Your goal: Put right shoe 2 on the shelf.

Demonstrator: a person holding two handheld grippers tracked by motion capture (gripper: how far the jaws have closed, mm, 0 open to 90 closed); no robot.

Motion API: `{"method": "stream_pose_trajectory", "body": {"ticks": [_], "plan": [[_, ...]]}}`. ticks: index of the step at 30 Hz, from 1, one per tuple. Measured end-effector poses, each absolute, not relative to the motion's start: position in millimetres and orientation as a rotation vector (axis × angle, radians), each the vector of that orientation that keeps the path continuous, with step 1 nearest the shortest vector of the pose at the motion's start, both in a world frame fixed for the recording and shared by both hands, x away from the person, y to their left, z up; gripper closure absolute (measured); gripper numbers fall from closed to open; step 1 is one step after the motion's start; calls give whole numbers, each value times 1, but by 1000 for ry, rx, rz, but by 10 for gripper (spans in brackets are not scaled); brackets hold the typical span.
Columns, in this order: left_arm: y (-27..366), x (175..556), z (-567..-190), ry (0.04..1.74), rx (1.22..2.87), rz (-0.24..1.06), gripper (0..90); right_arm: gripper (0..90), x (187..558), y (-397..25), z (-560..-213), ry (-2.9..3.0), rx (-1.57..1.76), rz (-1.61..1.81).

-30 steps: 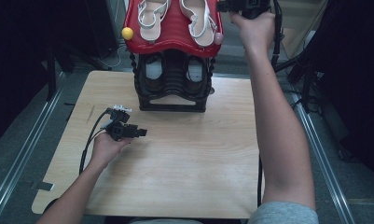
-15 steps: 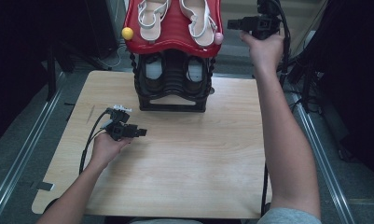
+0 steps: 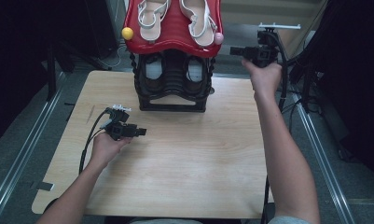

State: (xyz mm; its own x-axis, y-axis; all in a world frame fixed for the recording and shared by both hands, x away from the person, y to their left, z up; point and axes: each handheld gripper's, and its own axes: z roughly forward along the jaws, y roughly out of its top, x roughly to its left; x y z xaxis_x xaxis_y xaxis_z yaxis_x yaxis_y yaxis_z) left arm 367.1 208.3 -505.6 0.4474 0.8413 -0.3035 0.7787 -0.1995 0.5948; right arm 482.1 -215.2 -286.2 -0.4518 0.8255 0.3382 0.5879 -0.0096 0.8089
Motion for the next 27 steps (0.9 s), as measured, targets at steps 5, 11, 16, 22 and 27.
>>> {"method": "stream_pose_trajectory", "body": {"ticks": [5,11,16,22,27], "plan": [[209,367,-505,1356,1989,111,446,734,473,-218,-311,2045,1498,1459],[211,367,-505,1351,1997,112,443,737,459,-226,-350,2072,1523,1447],[211,367,-504,1351,1992,108,439,740,447,-231,-377,2081,1545,1431],[211,367,-504,1353,1983,106,434,741,434,-233,-403,2095,1549,1408],[211,367,-505,1356,1976,109,432,740,424,-230,-429,2143,1542,1379]]}}
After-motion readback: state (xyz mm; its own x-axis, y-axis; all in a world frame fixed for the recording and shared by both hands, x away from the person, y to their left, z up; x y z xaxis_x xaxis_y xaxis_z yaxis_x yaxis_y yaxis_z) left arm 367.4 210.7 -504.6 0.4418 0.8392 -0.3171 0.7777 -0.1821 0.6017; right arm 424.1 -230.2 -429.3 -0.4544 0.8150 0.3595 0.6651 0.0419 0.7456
